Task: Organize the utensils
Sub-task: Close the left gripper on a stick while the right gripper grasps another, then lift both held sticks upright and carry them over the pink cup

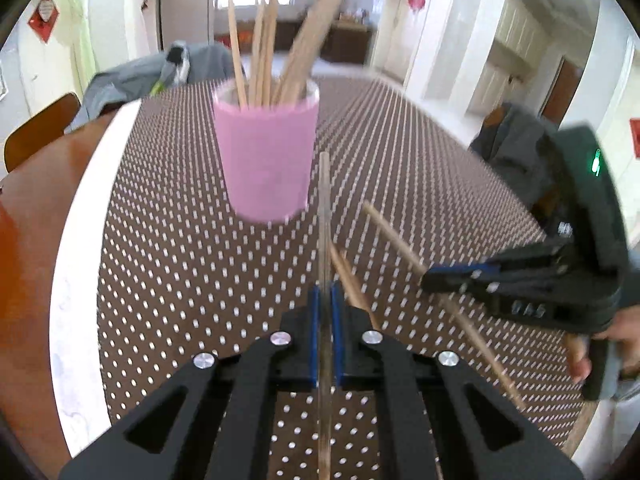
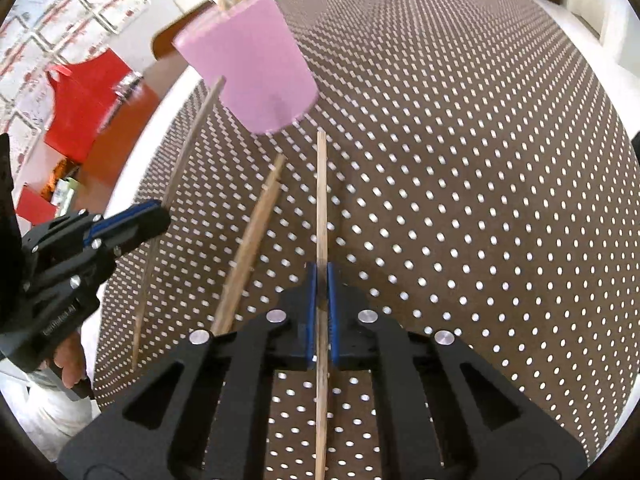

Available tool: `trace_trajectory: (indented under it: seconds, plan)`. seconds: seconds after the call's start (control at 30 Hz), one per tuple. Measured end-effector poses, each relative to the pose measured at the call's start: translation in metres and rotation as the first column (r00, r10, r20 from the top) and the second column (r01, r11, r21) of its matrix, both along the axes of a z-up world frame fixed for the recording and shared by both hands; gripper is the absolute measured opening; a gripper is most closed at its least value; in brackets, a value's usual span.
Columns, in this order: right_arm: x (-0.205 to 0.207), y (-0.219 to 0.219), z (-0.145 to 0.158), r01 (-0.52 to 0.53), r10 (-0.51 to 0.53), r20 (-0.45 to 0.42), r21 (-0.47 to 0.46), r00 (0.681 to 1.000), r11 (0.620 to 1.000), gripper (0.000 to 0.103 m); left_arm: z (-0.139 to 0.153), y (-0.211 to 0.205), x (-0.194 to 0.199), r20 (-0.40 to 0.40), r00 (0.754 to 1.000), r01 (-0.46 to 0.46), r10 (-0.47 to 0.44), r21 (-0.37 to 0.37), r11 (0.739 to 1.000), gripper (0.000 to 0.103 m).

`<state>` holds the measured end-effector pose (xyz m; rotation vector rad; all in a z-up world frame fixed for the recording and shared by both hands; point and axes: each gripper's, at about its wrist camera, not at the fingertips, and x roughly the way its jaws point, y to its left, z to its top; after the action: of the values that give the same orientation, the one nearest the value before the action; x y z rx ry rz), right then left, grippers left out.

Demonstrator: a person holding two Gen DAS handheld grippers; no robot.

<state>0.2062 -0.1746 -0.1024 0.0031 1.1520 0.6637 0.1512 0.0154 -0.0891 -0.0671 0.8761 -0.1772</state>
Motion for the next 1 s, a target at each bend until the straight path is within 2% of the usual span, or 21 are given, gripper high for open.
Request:
trace_trajectory:
  seconds: [0.13,0.3,0.4,0.5,0.63,0.8,0.9,1.0]
  plan:
    - [-0.005,-0.008,0.021,-0.001,-0.005,0.078,0.075,0.997,0.997,0.006,0.022,0.005,-0.007,0.103,0.995,-0.006,0.012,-0.055,0.998,0.006]
    - [-0.001,-0.026,0.053,-0.025,-0.013,0.171,0.216,0.985,0.976,0.006,0.049,0.006,-0.013,0.218,0.976,0.004,0.022,-0.119,0.993,0.006]
    - [0.005,-0.055,0.075,-0.027,-0.041,0.222,0.293,0.974,0.956,0.006,0.066,0.007,-0.020,0.308,0.951,0.019,0.029,-0.152,0.988,0.006]
    - [0.009,-0.068,0.094,-0.027,-0.076,0.271,0.356,0.960,0.934,0.006,0.079,0.011,-0.019,0.400,0.915,0.023,0.051,-0.178,0.984,0.006]
    - [0.010,-0.070,0.117,-0.033,-0.119,0.331,0.419,0.936,0.908,0.006,0.090,0.021,-0.005,0.471,0.876,0.002,0.103,-0.216,0.976,0.006]
    - [0.025,-0.053,0.133,-0.034,-0.173,0.421,0.440,0.890,0.897,0.006,0.103,0.028,0.014,0.528,0.836,-0.029,0.149,-0.230,0.973,0.006]
    - [0.020,-0.033,0.135,-0.006,-0.229,0.482,0.438,0.846,0.899,0.006,0.110,0.031,0.025,0.553,0.814,-0.051,0.176,-0.233,0.971,0.006]
    - [0.023,-0.024,0.136,0.008,-0.287,0.514,0.478,0.808,0.879,0.006,0.117,0.034,0.032,0.586,0.786,-0.068,0.198,-0.237,0.969,0.006]
